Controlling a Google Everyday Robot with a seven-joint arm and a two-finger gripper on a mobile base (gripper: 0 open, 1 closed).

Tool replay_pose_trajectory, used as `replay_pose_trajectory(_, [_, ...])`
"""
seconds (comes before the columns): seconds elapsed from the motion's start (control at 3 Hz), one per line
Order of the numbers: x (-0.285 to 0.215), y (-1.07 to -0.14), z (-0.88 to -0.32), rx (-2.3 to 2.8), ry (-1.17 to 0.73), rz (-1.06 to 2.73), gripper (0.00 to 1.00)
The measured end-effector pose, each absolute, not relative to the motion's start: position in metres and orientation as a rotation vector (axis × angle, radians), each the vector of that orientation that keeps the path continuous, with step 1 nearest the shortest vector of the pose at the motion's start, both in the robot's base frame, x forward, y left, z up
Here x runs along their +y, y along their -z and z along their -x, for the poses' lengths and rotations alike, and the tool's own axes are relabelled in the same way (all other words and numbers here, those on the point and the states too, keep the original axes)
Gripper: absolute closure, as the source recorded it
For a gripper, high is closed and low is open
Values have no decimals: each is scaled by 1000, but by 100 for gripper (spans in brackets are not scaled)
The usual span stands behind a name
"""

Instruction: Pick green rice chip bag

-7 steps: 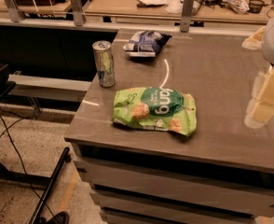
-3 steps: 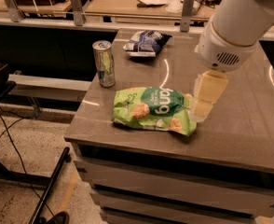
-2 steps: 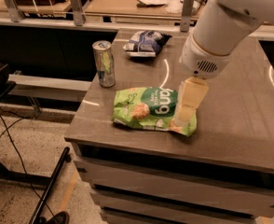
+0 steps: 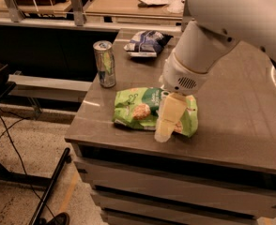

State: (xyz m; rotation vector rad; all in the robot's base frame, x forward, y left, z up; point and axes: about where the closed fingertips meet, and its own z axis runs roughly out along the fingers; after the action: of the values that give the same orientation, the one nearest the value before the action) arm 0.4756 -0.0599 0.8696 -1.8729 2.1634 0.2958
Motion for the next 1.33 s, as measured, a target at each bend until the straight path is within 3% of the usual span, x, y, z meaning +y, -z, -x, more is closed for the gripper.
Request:
replay_pose_trajectory(0.33, [-39,-855,-469,2122,-258,1894,19])
replay_pose_trajectory(1.33, [-28,-834,-466,2129,-220,1895,88])
